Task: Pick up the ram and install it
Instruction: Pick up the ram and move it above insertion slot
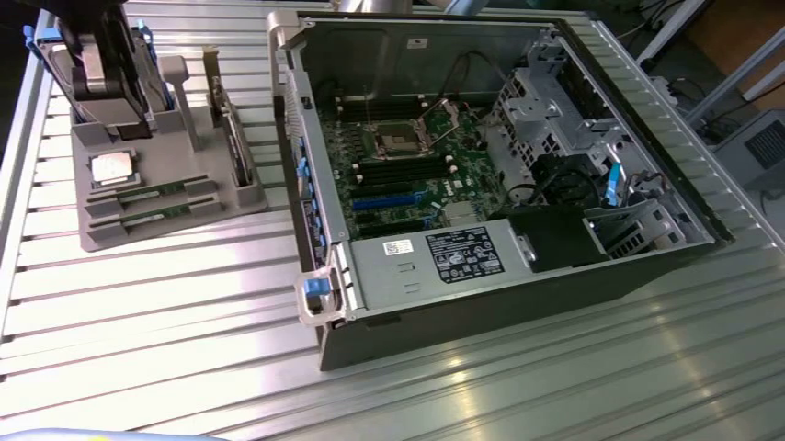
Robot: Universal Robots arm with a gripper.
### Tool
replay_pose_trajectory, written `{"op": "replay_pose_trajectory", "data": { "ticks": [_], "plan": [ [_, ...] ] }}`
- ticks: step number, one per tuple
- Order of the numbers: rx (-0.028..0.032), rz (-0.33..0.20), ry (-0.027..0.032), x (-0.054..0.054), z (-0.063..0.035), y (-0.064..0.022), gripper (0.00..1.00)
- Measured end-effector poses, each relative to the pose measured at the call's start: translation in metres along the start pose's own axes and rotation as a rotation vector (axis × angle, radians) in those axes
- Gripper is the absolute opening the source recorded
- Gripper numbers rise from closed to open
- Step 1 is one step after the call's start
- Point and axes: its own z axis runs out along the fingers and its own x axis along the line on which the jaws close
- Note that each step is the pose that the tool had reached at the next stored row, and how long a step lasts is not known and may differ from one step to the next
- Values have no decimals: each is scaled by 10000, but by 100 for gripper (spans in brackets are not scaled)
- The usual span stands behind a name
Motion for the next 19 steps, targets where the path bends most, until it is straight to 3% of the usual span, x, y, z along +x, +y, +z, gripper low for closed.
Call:
{"op": "replay_pose_trajectory", "data": {
  "ticks": [19],
  "plan": [
    [-8,-324,10,1,21,-1,36]
  ]
}}
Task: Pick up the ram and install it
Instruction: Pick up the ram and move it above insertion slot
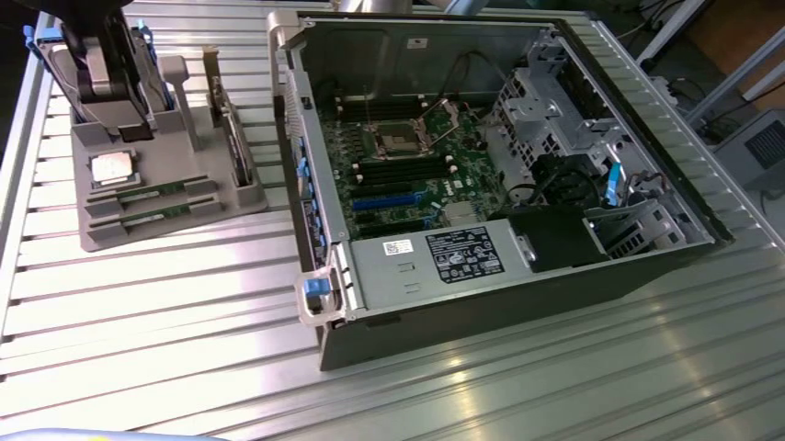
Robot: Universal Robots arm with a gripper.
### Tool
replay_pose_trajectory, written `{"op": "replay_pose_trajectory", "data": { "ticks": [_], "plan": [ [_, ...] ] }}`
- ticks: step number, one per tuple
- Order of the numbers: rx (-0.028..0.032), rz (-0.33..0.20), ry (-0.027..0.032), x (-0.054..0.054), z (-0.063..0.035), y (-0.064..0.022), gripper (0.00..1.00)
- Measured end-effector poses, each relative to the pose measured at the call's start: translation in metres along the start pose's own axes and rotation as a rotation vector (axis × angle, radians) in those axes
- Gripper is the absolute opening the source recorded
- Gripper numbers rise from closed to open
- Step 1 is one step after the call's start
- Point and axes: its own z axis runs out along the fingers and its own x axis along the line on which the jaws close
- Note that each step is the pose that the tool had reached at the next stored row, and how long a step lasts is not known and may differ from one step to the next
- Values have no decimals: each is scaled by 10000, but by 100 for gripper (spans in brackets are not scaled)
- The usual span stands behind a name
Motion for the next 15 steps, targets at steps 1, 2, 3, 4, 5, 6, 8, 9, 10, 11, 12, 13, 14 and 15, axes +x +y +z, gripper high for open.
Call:
{"op": "replay_pose_trajectory", "data": {
  "ticks": [1,2,3,4,5,6,8,9,10,11,12,13,14,15],
  "plan": [
    [0,-10,0,0,1,0,36],
    [0,-21,1,0,1,0,36],
    [0,-29,1,0,2,0,36],
    [-1,-41,1,0,3,0,36],
    [-1,-50,1,0,3,0,36],
    [-1,-67,2,0,4,0,36],
    [-2,-105,3,0,7,0,36],
    [-2,-118,4,0,8,0,36],
    [-2,-130,4,0,9,0,36],
    [-2,-139,4,0,9,0,36],
    [-3,-151,4,0,10,0,36],
    [-4,-167,5,0,11,0,36],
    [-4,-181,6,0,12,0,36],
    [-4,-198,6,0,14,0,36]
  ]
}}
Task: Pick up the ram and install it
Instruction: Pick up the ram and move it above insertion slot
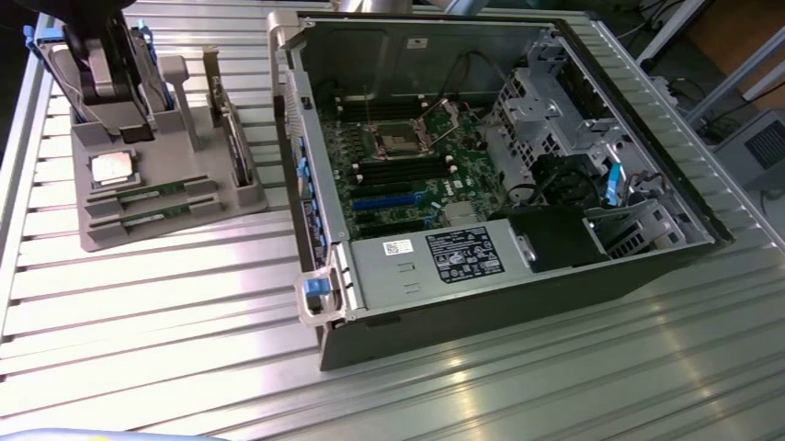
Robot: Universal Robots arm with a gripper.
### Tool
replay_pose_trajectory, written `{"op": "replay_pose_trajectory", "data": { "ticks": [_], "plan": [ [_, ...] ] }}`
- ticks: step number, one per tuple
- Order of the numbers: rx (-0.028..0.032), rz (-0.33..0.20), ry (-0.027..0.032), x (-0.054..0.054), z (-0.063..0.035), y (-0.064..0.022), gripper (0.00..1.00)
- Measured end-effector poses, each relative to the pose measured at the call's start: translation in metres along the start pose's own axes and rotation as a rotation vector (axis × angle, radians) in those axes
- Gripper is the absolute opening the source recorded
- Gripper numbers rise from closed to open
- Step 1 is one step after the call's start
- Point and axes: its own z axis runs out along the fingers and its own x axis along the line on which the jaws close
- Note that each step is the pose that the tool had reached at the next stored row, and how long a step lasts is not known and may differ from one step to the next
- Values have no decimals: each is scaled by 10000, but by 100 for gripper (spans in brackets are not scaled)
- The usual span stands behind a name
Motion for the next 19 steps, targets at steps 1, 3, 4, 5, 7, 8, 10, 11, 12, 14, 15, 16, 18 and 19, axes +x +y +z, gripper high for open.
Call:
{"op": "replay_pose_trajectory", "data": {
  "ticks": [1,3,4,5,7,8,10,11,12,14,15,16,18,19],
  "plan": [
    [0,-14,0,0,1,0,36],
    [-1,-40,1,0,3,0,36],
    [-1,-47,1,0,4,0,36],
    [-1,-60,2,0,5,0,36],
    [-2,-95,3,0,8,0,36],
    [-2,-103,3,0,8,0,36],
    [-3,-138,4,0,11,0,36],
    [-4,-155,5,0,12,-1,36],
    [-4,-173,5,0,13,0,36],
    [-4,-193,6,0,15,-1,36],
    [-5,-202,6,0,16,0,36],
    [-5,-208,6,0,16,-1,36],
    [-6,-234,7,0,19,-1,36],
    [-6,-257,8,1,22,-1,36]
  ]
}}
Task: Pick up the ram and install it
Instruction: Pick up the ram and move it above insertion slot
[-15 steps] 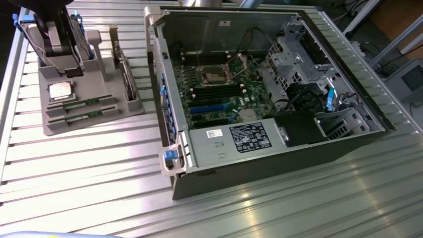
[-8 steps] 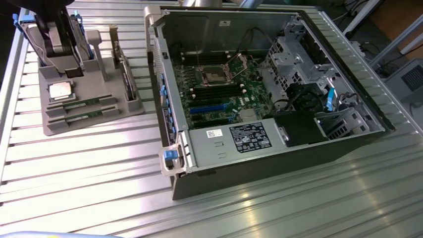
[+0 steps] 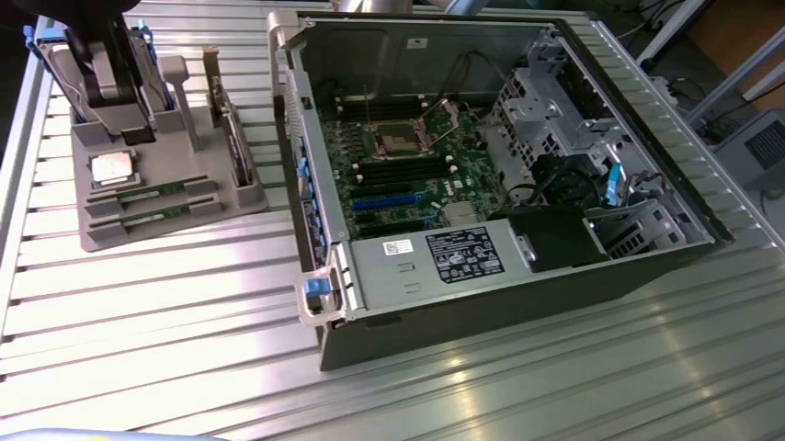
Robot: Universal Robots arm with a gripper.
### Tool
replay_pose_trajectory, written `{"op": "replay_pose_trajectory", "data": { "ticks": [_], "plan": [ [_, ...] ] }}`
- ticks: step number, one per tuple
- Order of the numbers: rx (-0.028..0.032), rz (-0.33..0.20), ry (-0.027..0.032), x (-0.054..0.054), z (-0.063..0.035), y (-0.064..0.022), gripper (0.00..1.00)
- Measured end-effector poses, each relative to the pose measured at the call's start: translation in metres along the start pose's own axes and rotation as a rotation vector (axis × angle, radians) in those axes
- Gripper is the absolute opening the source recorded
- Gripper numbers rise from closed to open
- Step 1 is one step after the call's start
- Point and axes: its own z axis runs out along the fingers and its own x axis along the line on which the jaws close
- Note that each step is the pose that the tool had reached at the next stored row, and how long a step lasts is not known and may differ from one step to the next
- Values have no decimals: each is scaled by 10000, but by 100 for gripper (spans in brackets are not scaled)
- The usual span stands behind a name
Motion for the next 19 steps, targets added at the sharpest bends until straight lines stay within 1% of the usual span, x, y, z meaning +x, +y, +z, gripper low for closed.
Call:
{"op": "replay_pose_trajectory", "data": {
  "ticks": [19],
  "plan": [
    [-5,-228,7,1,32,-1,36]
  ]
}}
